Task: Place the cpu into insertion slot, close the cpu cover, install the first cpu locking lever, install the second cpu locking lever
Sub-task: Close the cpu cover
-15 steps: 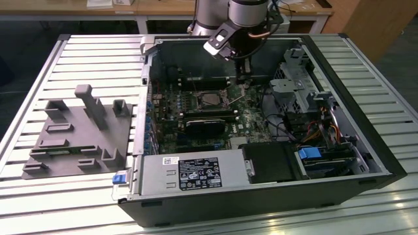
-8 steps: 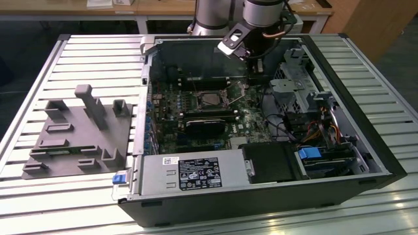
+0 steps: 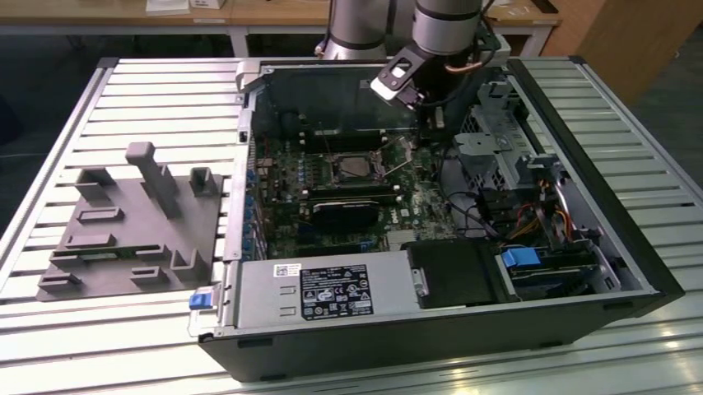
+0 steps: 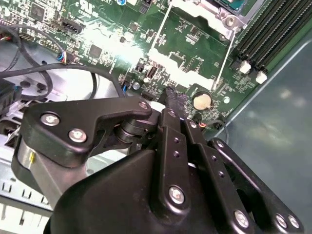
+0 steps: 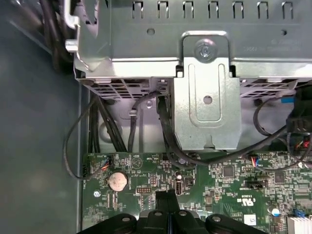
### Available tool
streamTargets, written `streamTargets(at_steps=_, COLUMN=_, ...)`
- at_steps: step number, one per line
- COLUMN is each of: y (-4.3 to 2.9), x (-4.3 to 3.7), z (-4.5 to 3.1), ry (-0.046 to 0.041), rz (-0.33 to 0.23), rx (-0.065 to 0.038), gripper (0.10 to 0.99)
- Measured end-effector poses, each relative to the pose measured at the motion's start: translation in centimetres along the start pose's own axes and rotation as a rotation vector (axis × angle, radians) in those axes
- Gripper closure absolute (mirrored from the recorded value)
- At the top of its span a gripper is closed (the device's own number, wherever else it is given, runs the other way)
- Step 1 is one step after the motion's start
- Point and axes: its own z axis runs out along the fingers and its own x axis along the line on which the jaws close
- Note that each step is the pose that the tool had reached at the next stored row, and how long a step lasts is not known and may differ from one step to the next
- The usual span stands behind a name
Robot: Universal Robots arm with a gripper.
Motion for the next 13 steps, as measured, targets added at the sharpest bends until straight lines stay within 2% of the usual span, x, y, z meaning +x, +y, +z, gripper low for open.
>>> streamTargets(at_steps=7, y=0.17, x=0.0, z=0.99, ry=-0.0006, rz=0.0, rx=0.014, gripper=0.984)
streamTargets(at_steps=12, y=0.18, x=0.0, z=1.04, ry=-0.0018, rz=0.0, rx=0.015, gripper=0.984)
streamTargets(at_steps=13, y=0.18, x=0.01, z=1.04, ry=-0.0019, rz=0.0, rx=0.018, gripper=0.984)
